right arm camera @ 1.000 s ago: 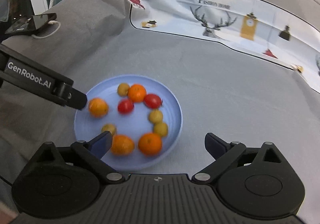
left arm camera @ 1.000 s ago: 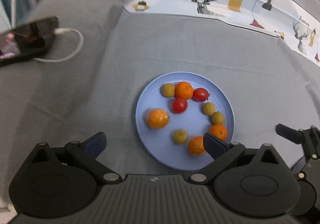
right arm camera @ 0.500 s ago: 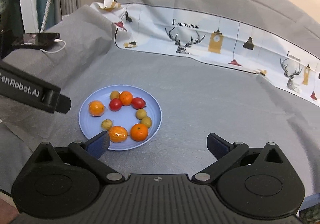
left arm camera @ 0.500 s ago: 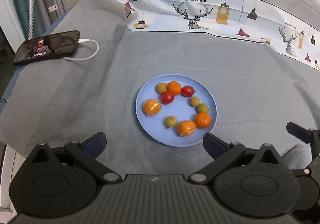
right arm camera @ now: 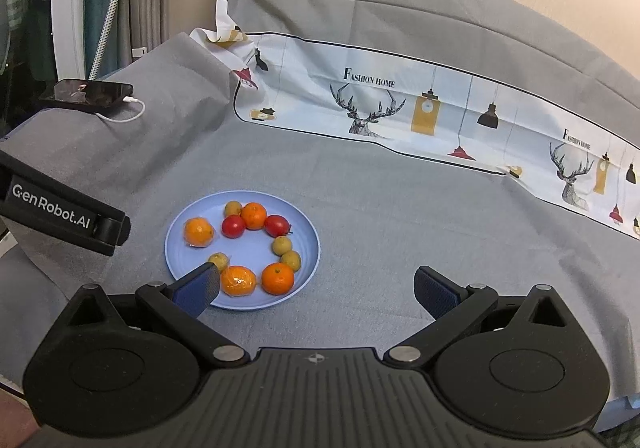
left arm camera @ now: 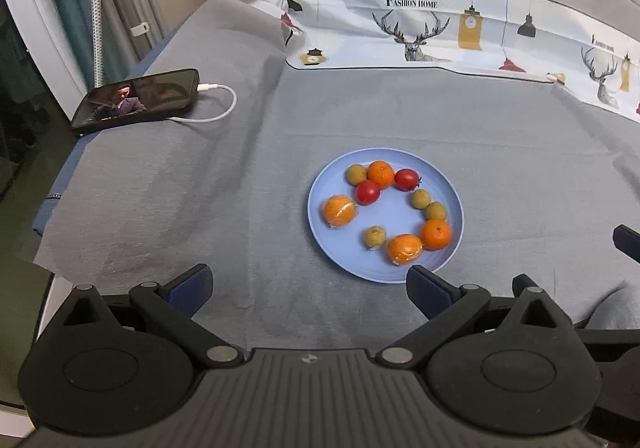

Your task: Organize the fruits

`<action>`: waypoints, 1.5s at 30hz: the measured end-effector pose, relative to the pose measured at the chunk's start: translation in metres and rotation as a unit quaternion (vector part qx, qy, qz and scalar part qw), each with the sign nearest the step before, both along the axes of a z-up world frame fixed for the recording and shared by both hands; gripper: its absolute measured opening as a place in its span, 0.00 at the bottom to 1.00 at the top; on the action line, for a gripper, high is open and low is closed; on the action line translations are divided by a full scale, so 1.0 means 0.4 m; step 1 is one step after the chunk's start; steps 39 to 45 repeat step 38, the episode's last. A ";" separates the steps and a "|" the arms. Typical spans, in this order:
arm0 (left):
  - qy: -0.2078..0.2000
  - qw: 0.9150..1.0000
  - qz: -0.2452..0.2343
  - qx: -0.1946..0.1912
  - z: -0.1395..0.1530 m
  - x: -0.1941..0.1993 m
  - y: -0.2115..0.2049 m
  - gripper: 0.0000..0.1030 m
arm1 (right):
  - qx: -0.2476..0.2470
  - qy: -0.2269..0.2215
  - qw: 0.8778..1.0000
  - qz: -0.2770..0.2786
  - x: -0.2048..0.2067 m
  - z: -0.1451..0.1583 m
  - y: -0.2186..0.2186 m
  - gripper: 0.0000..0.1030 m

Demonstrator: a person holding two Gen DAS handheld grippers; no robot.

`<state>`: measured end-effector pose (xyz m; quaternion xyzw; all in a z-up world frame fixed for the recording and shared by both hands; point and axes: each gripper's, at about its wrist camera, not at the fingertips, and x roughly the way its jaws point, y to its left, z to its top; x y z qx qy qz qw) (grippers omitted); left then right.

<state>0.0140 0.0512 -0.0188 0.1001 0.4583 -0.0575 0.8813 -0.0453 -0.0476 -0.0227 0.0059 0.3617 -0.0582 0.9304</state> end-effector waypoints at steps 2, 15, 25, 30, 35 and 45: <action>0.007 1.000 -0.002 -0.003 -0.002 0.002 0.000 1.00 | 0.001 0.002 1.000 -0.002 -0.001 -0.001 0.000 0.99; 0.006 1.000 -0.013 -0.001 -0.007 -0.014 -0.012 1.00 | -0.005 0.012 1.000 -0.017 -0.005 -0.011 -0.004 0.99; 0.009 1.000 -0.011 -0.001 -0.007 -0.012 -0.009 1.00 | -0.009 0.009 1.000 -0.013 -0.005 -0.010 0.002 0.99; 0.009 1.000 -0.012 0.001 -0.008 -0.013 -0.011 1.00 | -0.009 0.009 1.000 -0.013 -0.005 -0.010 0.002 0.99; 0.015 1.000 -0.012 -0.001 -0.013 -0.009 -0.011 1.00 | -0.009 0.007 1.000 -0.012 -0.005 -0.009 0.004 0.99; 0.022 1.000 -0.007 -0.006 -0.016 -0.005 -0.009 1.00 | -0.005 0.000 1.000 -0.004 -0.009 -0.004 0.006 0.99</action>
